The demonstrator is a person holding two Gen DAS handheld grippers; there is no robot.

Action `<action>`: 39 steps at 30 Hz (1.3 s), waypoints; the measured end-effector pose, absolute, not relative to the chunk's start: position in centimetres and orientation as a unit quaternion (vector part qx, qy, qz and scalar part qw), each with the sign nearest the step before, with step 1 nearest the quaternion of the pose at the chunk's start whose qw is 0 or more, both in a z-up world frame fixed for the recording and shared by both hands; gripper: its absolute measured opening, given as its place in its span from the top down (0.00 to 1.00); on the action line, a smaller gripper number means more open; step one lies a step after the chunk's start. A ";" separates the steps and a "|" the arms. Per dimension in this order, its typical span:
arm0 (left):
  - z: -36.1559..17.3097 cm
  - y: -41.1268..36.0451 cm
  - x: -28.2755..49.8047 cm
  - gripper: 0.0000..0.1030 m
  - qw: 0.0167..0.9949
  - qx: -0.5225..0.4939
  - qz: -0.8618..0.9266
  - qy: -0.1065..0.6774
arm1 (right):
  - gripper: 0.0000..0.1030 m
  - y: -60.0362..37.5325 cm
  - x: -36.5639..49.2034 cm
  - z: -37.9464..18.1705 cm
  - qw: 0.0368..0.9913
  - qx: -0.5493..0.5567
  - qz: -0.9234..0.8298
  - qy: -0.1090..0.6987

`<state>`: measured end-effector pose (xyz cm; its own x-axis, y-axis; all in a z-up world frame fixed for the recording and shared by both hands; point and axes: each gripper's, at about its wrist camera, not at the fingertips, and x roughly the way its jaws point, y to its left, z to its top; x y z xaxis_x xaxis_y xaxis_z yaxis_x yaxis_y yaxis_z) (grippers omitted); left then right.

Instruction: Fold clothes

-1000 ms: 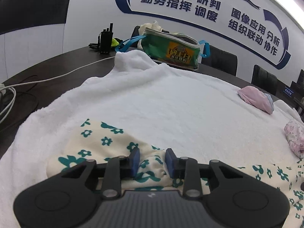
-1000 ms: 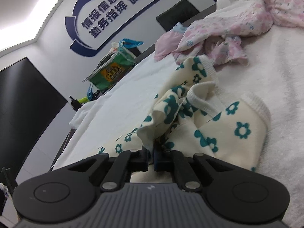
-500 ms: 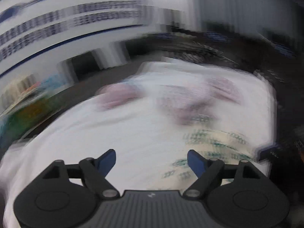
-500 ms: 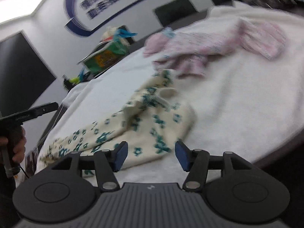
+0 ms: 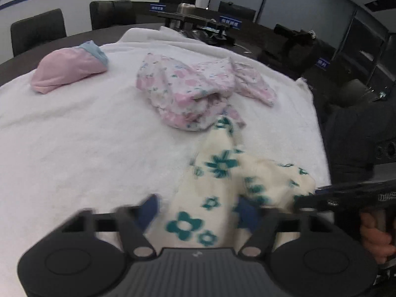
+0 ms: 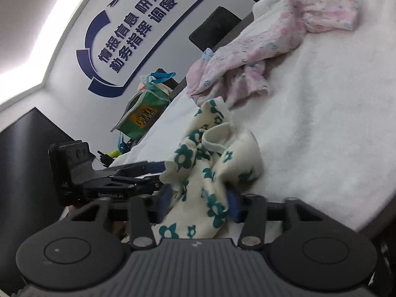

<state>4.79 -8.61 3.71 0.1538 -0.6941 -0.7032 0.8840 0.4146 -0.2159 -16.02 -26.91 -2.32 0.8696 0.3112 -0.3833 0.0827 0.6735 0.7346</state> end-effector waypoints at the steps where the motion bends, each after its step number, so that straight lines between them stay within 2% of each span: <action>1: 4.0 -8.3 4.5 0.77 0.757 0.122 -0.522 0.375 | 0.87 -26.6 -15.7 -2.2 0.883 0.396 0.067 0.242; 2: 4.3 -8.0 4.3 0.84 0.764 0.119 -0.516 0.368 | 0.89 -26.1 -15.4 -1.8 0.889 0.386 0.071 0.237; 5: 5.3 -7.0 3.6 0.95 0.786 0.108 -0.500 0.346 | 0.92 -24.4 -14.4 0.2 0.913 0.330 0.087 0.223; 11: 9.2 0.0 4.2 0.97 0.860 0.015 -0.432 0.272 | 0.93 -20.0 -10.2 6.2 0.951 0.194 0.159 0.181; 19: 15.3 5.4 7.8 0.97 0.939 -0.033 -0.284 0.193 | 0.93 -15.5 -0.1 14.5 0.954 0.067 0.260 0.132; 23: 15.6 4.7 11.8 0.97 0.960 -0.023 -0.193 0.199 | 0.93 -14.7 7.2 16.6 0.945 0.045 0.277 0.166; 25: 14.5 3.9 14.2 0.96 0.961 -0.014 -0.153 0.230 | 0.93 -14.6 11.1 16.5 0.945 0.036 0.262 0.195; 27: 12.7 3.4 16.0 0.88 0.950 -0.006 -0.144 0.279 | 0.93 -14.9 15.0 14.5 0.942 0.032 0.229 0.244; 29: 11.5 3.9 16.0 0.87 0.938 -0.003 -0.143 0.315 | 0.92 -15.0 18.6 11.4 0.934 0.025 0.189 0.301; 31: 11.5 5.4 13.5 0.81 0.932 -0.001 -0.133 0.337 | 0.88 -15.1 20.7 7.9 0.926 0.014 0.145 0.347; 32: 11.8 6.5 11.5 0.75 0.931 -0.003 -0.130 0.340 | 0.83 -15.3 20.9 6.5 0.923 0.009 0.128 0.363; 33: 12.3 8.4 8.5 0.70 0.936 -0.019 -0.141 0.322 | 0.72 -15.6 20.5 5.7 0.921 0.011 0.117 0.372; 34: 12.8 10.3 5.6 0.64 0.940 -0.033 -0.153 0.302 | 0.66 -16.2 19.5 5.5 0.922 0.023 0.120 0.368; 35: 13.1 12.5 2.6 0.49 0.945 -0.039 -0.162 0.280 | 0.59 -16.8 18.0 5.9 0.924 0.041 0.133 0.356; 36: 13.1 14.4 0.1 0.41 0.951 -0.032 -0.153 0.266 | 0.56 -17.3 16.4 6.5 0.925 0.060 0.148 0.344; 39: 11.7 18.9 -5.0 0.36 0.961 0.012 -0.102 0.256 | 0.54 -18.5 11.1 7.5 0.915 0.116 0.201 0.329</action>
<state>-4.98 18.93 11.67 0.8481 -0.1907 -0.4943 0.2027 0.9788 -0.0298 11.15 -18.48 7.47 0.7024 0.4439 -0.5564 -0.2908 0.8924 0.3449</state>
